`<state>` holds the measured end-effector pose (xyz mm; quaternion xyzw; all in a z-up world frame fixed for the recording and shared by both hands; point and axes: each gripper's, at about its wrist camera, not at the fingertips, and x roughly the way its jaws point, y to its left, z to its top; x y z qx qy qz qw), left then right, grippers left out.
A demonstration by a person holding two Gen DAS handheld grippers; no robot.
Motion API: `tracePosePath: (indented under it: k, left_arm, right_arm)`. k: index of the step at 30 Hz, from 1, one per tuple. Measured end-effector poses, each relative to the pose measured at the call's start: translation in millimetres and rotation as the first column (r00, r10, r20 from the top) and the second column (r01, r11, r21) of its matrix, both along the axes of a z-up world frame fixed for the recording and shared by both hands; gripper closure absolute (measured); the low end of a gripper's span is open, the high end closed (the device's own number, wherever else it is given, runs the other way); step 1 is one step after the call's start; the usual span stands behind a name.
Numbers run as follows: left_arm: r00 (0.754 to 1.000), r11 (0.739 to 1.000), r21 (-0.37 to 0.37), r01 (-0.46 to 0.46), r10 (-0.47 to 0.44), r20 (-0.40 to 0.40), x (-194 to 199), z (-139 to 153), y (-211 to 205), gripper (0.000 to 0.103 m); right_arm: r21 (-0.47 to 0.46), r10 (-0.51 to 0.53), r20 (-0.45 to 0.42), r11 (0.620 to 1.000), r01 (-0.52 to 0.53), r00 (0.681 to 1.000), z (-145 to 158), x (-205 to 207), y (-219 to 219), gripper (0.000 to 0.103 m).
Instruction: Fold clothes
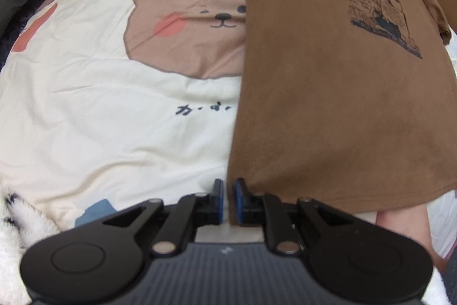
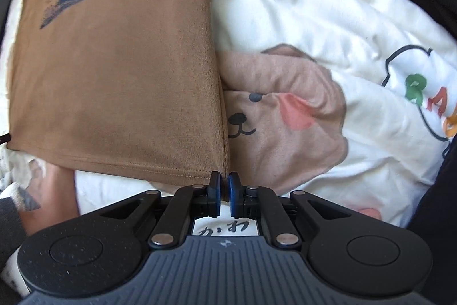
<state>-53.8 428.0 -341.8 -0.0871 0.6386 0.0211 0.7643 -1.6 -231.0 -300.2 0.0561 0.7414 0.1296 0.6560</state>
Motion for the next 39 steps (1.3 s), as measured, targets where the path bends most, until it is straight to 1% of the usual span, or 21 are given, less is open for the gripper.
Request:
tracePosePath:
  k: [1,3,5,6,7,8,9,11,13,15,16,18,20,22,23,28,30,32,35,37,39]
  left_arm:
    - [1.0,1.0,-0.005,0.002,-0.002,-0.001,1,-2,4,0.08]
    - [1.0,1.0,-0.018,0.001,-0.001,-0.002,1,-2,5,0.066]
    - [1.0,0.999,-0.034,-0.004,0.004,-0.001,0,-3,5,0.064]
    - [1.0,1.0,-0.019,0.007,-0.007,0.001,0,-5,4,0.068]
    - [1.0,1.0,-0.005,0.018,-0.018,0.001,-1,-5,2,0.075]
    - [1.0,1.0,-0.002,0.024,-0.024,-0.001,-2,-2,-1,0.092]
    - [1.0,1.0,-0.021,0.023,-0.023,-0.006,-2,-2,1,0.096]
    - [1.0,0.999,-0.041,0.015,-0.015,-0.008,-2,-1,6,0.098]
    - [1.0,0.999,-0.046,0.012,-0.012,-0.005,-1,-1,15,0.098]
    - [1.0,0.999,-0.043,0.011,-0.011,-0.001,0,2,21,0.097]
    - [1.0,1.0,-0.024,0.01,-0.01,-0.008,-1,4,20,0.096]
    - [1.0,1.0,0.022,0.002,-0.001,-0.03,-5,9,15,0.079]
    - [0.998,0.999,0.01,-0.04,0.04,-0.039,-13,18,17,0.071]
    - [0.998,0.999,0.001,-0.053,0.053,-0.023,-19,31,13,0.071]
    - [0.998,0.999,0.006,-0.054,0.054,-0.02,-20,40,8,0.069]
    - [0.999,0.999,0.005,-0.044,0.044,-0.007,-9,28,15,0.067]
    - [0.999,0.999,0.006,-0.036,0.036,0.004,-4,25,13,0.061]
    - [1.0,1.0,0.013,-0.025,0.025,0.011,-2,40,-6,0.057]
    - [1.0,0.999,0.045,-0.003,0.002,0.022,2,67,-32,0.057]
    - [0.999,0.999,0.048,-0.007,0.005,0.04,6,91,-47,0.054]
    - [0.998,0.999,0.053,-0.002,-0.001,0.057,15,104,-33,0.052]
  right_arm:
    - [-0.005,-0.001,0.006,1.0,0.001,1.0,0,0,2,0.096]
    - [0.003,-0.007,0.014,1.0,0.007,1.0,-2,0,4,0.095]
    - [0.017,-0.028,0.025,0.999,0.027,0.999,-1,0,2,0.093]
    - [0.03,-0.043,0.032,0.999,0.042,0.999,-2,0,2,0.091]
    - [0.054,-0.063,0.032,0.997,0.061,0.998,-4,0,1,0.088]
    - [0.072,-0.083,0.028,0.994,0.081,0.996,-5,0,-2,0.087]
    - [0.078,-0.095,0.023,0.993,0.093,0.995,-6,0,-3,0.087]
    - [0.058,-0.075,0.028,0.996,0.073,0.997,-6,-2,-3,0.089]
    - [0.037,-0.059,0.041,0.998,0.057,0.997,-4,-2,-3,0.096]
    - [0.026,-0.056,0.05,0.998,0.055,0.997,-4,-1,-5,0.096]
    - [0.027,-0.048,0.044,0.999,0.047,0.998,-5,-1,-5,0.096]
    - [0.025,-0.014,0.023,1.0,0.014,1.0,-5,1,-2,0.094]
    - [0.019,0.029,-0.032,0.999,-0.028,0.999,-8,6,3,0.092]
    - [0.008,0.071,-0.034,0.997,-0.071,0.997,-3,11,7,0.074]
    - [0.007,0.075,-0.02,0.997,-0.075,0.997,1,13,7,0.07]
    - [-0.012,0.052,0.045,0.999,-0.051,0.998,23,30,1,0.066]
    - [-0.026,0.059,0.058,0.998,-0.057,0.997,27,35,3,0.061]
    - [-0.045,0.077,0.086,0.996,-0.073,0.993,33,40,5,0.059]
    - [-0.089,0.121,0.151,0.99,-0.108,0.981,51,54,9,0.058]
    - [-0.091,0.134,0.183,0.989,-0.119,0.974,67,73,10,0.053]
    - [-0.091,0.124,0.205,0.99,-0.107,0.971,79,90,10,0.048]
